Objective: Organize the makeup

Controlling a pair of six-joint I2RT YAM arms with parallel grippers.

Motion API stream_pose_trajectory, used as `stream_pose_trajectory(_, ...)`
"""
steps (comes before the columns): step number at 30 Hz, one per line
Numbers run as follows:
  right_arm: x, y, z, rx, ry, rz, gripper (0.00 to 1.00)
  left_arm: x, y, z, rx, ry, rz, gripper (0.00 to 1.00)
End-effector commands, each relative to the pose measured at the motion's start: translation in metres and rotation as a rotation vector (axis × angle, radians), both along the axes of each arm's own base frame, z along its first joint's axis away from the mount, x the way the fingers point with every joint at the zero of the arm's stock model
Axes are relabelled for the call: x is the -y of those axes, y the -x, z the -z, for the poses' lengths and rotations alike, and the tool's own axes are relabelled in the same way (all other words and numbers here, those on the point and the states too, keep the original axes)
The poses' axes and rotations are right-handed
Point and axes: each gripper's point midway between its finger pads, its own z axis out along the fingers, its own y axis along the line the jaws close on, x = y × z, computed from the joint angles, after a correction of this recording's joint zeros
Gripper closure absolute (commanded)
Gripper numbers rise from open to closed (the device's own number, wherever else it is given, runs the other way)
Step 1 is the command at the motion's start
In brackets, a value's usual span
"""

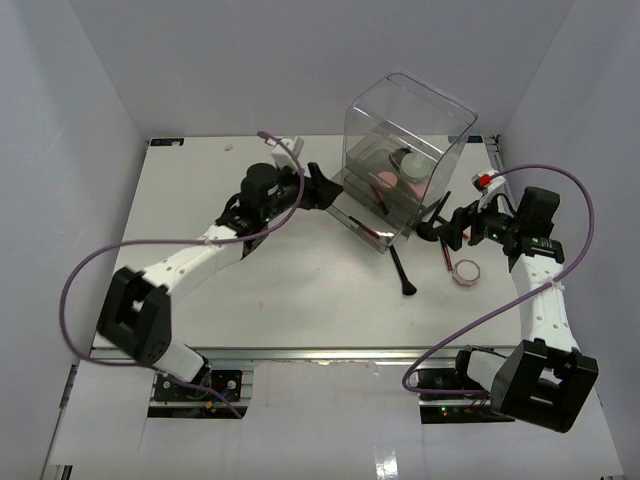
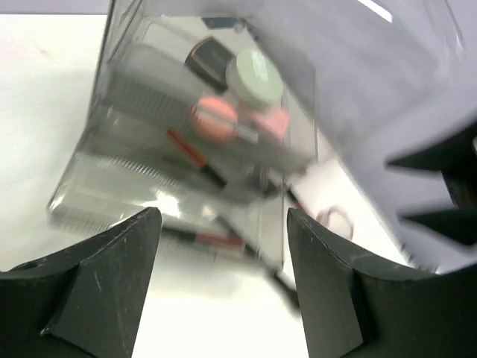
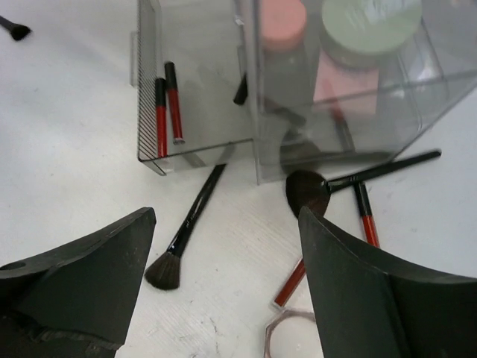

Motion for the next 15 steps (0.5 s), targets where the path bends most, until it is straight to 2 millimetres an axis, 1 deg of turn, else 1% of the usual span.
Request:
stream_pose_trajectory(1,0.037,-0.015,0.040,-0.106,0.163,0.138,0.20,-0.060,0.057,-0.015,0.216,-0.194,0.070,0.12)
stream_pose_trajectory(4,0.056,-0.022,0.064,-0.174,0.231,0.210,0.23,-0.080,0.081,-0.015,0.278,-0.217,0.068,0.03)
stream_pose_trajectory(6,0.063,-0.024,0.078,-0.228,0.245,0.236,0.28,-0.085,0.094,-0.019,0.314,-0.238,0.087,0.02)
stream_pose_trajectory(7,0.065,-0.025,0.085,-0.253,0.248,0.244,0.31,-0.088,0.099,-0.023,0.335,-0.246,0.090,0.02)
stream_pose_trajectory(8,0.065,-0.026,0.092,-0.277,0.251,0.247,0.33,-0.091,0.101,-0.029,0.352,-0.249,0.085,0.02)
stream_pose_trajectory(10,0.067,-0.029,0.107,-0.328,0.273,0.250,0.34,-0.096,0.106,-0.032,0.368,-0.253,0.073,0.02)
stream_pose_trajectory(13,0.067,-0.035,0.120,-0.366,0.303,0.247,0.34,-0.097,0.116,-0.040,0.397,-0.229,0.091,0.02)
stream_pose_trajectory(15,0.066,-0.038,0.134,-0.406,0.328,0.242,0.36,-0.098,0.118,-0.042,0.402,-0.226,0.090,0.02)
